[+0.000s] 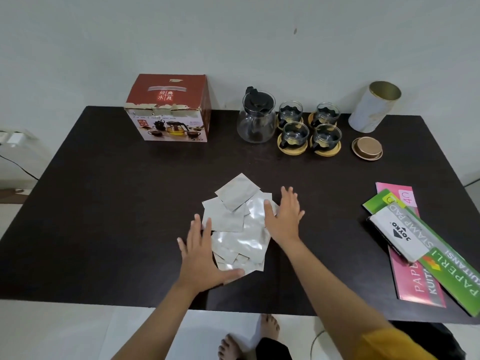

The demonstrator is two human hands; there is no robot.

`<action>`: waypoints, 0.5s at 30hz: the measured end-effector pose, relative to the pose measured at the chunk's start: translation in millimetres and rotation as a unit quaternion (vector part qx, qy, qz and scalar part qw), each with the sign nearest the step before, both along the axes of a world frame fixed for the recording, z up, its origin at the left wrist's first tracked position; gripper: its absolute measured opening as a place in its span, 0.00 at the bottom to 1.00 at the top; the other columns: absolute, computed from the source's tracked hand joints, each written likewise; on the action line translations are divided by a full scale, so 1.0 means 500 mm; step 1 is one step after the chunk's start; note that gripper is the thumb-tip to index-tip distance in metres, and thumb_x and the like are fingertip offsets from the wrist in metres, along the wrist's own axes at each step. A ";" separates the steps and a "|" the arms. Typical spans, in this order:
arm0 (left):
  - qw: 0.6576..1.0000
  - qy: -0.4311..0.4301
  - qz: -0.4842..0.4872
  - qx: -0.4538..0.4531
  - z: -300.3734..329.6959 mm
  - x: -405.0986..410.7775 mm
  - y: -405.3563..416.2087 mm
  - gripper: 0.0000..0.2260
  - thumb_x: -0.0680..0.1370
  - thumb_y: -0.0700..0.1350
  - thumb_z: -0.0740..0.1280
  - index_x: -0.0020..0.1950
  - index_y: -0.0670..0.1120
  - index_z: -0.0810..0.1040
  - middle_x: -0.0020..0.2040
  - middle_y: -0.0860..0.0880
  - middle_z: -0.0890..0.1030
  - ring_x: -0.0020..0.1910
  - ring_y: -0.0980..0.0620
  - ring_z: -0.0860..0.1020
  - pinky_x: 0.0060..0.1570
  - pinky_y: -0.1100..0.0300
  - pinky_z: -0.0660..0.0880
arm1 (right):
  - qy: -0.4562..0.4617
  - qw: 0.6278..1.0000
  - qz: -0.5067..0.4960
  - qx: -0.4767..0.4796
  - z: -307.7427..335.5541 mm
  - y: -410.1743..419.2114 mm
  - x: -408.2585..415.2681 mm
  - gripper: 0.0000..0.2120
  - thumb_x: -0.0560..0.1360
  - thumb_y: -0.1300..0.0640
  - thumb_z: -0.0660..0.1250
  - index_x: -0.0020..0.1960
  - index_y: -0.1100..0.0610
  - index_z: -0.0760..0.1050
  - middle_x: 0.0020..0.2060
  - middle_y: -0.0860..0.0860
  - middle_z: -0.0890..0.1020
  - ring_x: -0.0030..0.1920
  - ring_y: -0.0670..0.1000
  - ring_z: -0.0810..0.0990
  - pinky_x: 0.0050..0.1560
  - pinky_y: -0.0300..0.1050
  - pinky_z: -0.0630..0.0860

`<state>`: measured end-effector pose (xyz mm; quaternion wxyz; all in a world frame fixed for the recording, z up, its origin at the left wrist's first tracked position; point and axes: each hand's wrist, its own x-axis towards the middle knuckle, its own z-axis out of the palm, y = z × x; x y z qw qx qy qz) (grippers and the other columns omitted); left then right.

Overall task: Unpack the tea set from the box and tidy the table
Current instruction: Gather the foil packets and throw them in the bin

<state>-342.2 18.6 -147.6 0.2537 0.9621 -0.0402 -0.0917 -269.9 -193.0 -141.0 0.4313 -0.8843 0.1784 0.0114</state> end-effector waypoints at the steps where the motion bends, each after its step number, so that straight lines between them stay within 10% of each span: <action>1: 0.998 0.010 -0.029 0.055 -0.008 -0.005 -0.005 0.65 0.52 0.82 0.60 0.78 0.51 0.38 0.77 0.50 0.33 0.76 0.50 0.34 0.69 0.37 0.36 | 0.027 0.998 0.051 -0.025 0.000 -0.004 0.025 0.32 0.79 0.44 0.58 0.78 0.54 0.51 0.78 0.51 0.49 0.78 0.52 0.42 0.72 0.63 0.38; 10: 0.995 -0.009 -0.024 0.095 -0.030 -0.003 -0.012 0.52 0.62 0.80 0.55 0.78 0.51 0.52 0.79 0.48 0.46 0.78 0.49 0.43 0.69 0.34 0.47 | 0.010 0.972 0.221 -0.076 -0.025 0.034 -0.045 0.30 0.78 0.49 0.61 0.77 0.54 0.56 0.78 0.49 0.51 0.78 0.49 0.44 0.73 0.55 0.35; 15: 0.996 -0.010 -0.030 0.082 -0.030 -0.002 -0.006 0.53 0.61 0.80 0.54 0.78 0.51 0.52 0.79 0.50 0.44 0.77 0.51 0.39 0.70 0.35 0.42 | -0.104 0.986 0.125 -0.039 0.002 0.042 -0.014 0.28 0.77 0.45 0.59 0.71 0.60 0.67 0.72 0.56 0.67 0.72 0.56 0.64 0.72 0.57 0.60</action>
